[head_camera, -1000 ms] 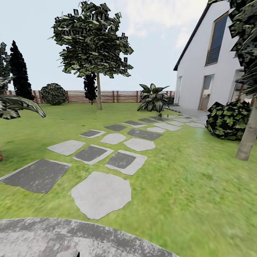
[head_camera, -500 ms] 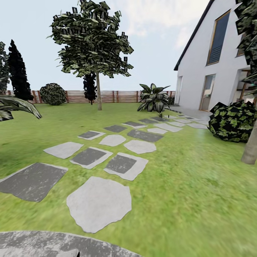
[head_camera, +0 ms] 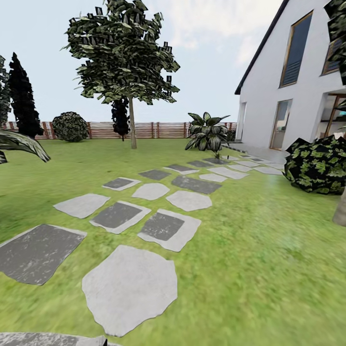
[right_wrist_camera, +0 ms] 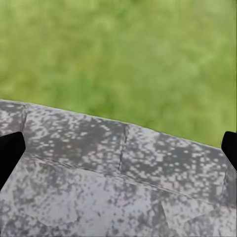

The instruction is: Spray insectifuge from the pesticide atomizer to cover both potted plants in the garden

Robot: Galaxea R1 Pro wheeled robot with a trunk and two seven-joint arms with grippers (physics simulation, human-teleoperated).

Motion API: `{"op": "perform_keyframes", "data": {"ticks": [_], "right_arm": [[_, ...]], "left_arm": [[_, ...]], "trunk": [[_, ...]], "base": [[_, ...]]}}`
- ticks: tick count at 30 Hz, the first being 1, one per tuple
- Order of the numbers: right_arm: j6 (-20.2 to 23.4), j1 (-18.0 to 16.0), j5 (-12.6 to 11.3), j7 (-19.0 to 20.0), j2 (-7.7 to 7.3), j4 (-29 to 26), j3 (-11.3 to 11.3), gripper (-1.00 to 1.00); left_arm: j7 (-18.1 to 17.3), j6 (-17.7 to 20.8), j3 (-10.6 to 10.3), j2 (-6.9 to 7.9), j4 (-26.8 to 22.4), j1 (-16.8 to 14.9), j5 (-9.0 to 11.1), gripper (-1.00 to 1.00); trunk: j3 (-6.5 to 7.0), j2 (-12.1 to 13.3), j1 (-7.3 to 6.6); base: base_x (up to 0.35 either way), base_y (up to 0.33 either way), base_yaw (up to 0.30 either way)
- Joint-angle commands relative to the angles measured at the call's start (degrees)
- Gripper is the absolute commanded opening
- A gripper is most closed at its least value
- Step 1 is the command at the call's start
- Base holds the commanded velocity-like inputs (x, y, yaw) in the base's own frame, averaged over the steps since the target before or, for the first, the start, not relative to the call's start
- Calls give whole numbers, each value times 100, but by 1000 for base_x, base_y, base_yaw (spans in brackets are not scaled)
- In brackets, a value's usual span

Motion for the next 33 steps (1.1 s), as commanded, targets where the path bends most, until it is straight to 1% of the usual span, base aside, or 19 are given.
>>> {"op": "perform_keyframes", "data": {"ticks": [1,11,33], "right_arm": [[34,0,-2,-1,1,-13,-4,100],[34,0,-2,-4,1,-13,0,100],[34,0,-2,-2,10,-13,-1,100]], "left_arm": [[4,-18,-2,0,3,-3,18,100],[4,-18,-2,0,6,-3,18,100],[4,-18,-2,0,6,-3,18,100]], "trunk": [[-6,-2,2],[-6,-2,2],[-6,-2,2]], "base": [[305,0,0],[305,-73,0],[305,-129,0]]}}
